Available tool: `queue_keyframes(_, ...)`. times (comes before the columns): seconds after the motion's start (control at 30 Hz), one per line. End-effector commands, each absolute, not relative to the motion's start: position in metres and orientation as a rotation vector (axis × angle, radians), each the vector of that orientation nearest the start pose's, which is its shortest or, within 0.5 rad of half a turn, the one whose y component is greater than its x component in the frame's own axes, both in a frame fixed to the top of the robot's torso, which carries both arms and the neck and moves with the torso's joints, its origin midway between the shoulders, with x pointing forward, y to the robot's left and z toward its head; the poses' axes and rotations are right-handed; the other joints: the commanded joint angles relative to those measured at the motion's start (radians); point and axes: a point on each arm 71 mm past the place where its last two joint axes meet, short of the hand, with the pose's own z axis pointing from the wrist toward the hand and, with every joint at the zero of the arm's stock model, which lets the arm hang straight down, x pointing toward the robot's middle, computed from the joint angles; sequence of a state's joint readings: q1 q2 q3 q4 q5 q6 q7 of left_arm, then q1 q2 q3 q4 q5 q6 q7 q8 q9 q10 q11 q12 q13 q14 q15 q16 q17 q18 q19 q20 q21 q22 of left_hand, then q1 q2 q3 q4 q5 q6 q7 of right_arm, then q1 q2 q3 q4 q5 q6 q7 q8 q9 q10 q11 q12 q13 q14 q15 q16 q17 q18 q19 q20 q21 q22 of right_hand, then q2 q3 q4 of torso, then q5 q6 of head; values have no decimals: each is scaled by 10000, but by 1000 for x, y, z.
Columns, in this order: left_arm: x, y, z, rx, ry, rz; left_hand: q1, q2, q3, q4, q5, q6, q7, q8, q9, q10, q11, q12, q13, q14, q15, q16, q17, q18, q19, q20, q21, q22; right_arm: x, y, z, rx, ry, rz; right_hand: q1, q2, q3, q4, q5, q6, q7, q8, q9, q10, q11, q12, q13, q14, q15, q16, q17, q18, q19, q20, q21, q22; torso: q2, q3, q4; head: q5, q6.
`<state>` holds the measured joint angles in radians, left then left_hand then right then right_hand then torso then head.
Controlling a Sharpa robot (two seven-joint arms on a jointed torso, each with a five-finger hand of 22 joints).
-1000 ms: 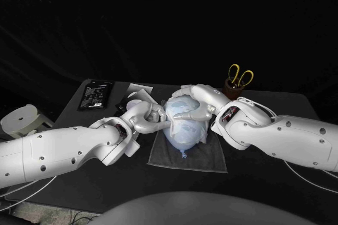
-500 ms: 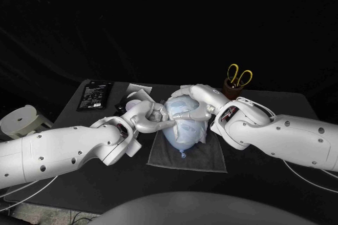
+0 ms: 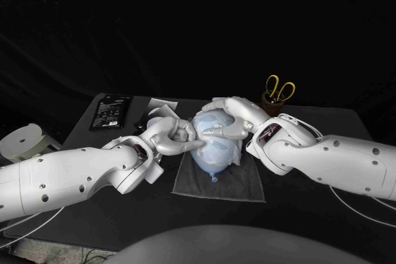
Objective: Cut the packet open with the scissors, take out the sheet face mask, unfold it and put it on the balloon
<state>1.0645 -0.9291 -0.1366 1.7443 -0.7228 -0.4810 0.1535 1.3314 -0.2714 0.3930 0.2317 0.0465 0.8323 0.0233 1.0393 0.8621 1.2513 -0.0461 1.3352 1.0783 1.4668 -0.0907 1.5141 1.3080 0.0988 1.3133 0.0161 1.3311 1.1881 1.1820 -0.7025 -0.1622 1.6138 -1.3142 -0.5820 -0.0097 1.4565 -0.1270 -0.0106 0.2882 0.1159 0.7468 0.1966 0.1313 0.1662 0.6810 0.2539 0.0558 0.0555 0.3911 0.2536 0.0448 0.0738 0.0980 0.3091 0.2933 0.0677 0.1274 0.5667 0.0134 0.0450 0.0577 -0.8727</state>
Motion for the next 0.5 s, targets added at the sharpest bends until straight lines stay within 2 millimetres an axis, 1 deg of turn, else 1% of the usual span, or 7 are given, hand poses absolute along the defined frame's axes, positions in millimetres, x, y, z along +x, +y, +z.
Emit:
queue_keyframes(0.03,398,179,-248,-5247,18000,-12307,-10,59,-81,-1,26,-3,-90,13,17,33,-12,42,-11,662,-96,31,1086,-90,61,21,42,13,437,-110,-203,-514,14866,10290,-11,124,108,7,-63,88,926,53,6,106,15,-10,-3,43,-8,-11,-10,56,104,-3,63,34,7,2,-9,19,1)
queue_keyframes(0.23,400,179,-250,-5308,18036,-12177,85,147,-137,15,26,-20,-95,-14,32,-15,-17,8,-73,664,-101,33,1096,-91,62,19,46,22,434,-110,-198,-174,14327,10953,202,336,488,-90,-286,350,940,127,39,444,2,20,20,351,-31,42,11,64,279,-10,151,76,4,14,-14,19,1)
queue_keyframes(0.27,401,179,-250,-5323,18057,-12149,146,189,-206,63,28,-98,-70,-147,-12,-149,-4,-90,-236,655,-90,22,1069,-91,55,19,44,21,433,-109,-197,-129,14227,11091,232,362,534,-113,-295,394,938,139,44,509,-1,24,23,412,-36,52,18,68,287,-12,157,77,4,17,-20,13,1)
queue_keyframes(0.3,401,179,-251,-5339,18073,-12131,188,217,-243,112,27,-180,-45,-318,-95,-280,27,-187,-389,647,-73,13,1052,-87,36,22,29,2,433,-109,-196,-97,14150,11195,262,382,571,-135,-303,426,939,147,48,540,-3,26,24,438,-39,57,19,70,295,-12,162,78,2,16,-20,12,1)
queue_keyframes(0.33,401,179,-251,-5363,18095,-12112,242,247,-300,220,23,-293,35,-679,-305,-624,88,-454,-819,624,-20,-14,987,-73,-18,33,-15,-58,432,-109,-195,-50,14041,11344,286,403,606,-156,-309,456,938,155,52,591,-6,28,27,470,-42,62,22,72,293,-11,164,76,3,15,-17,9,1)
queue_keyframes(0.43,402,180,-251,-5405,18125,-12120,453,282,-436,446,25,-255,234,-1489,-900,-1107,268,-896,-1478,577,139,-64,871,-41,-149,111,-130,-207,431,-109,-194,47,13857,11659,332,455,691,-217,-316,604,936,197,75,821,-18,50,42,674,-59,96,48,84,317,-12,179,79,-3,13,-12,5,1)
queue_keyframes(0.5,401,181,-251,-5461,18140,-12237,528,302,-506,531,24,-300,365,-1921,-1228,-1572,378,-1314,-2113,518,233,-131,712,-1,-295,176,-265,-393,430,-110,-192,98,13755,11913,348,487,734,-251,-315,679,936,216,85,940,-25,58,48,749,-65,110,55,89,280,-12,172,63,-3,13,-10,6,1)
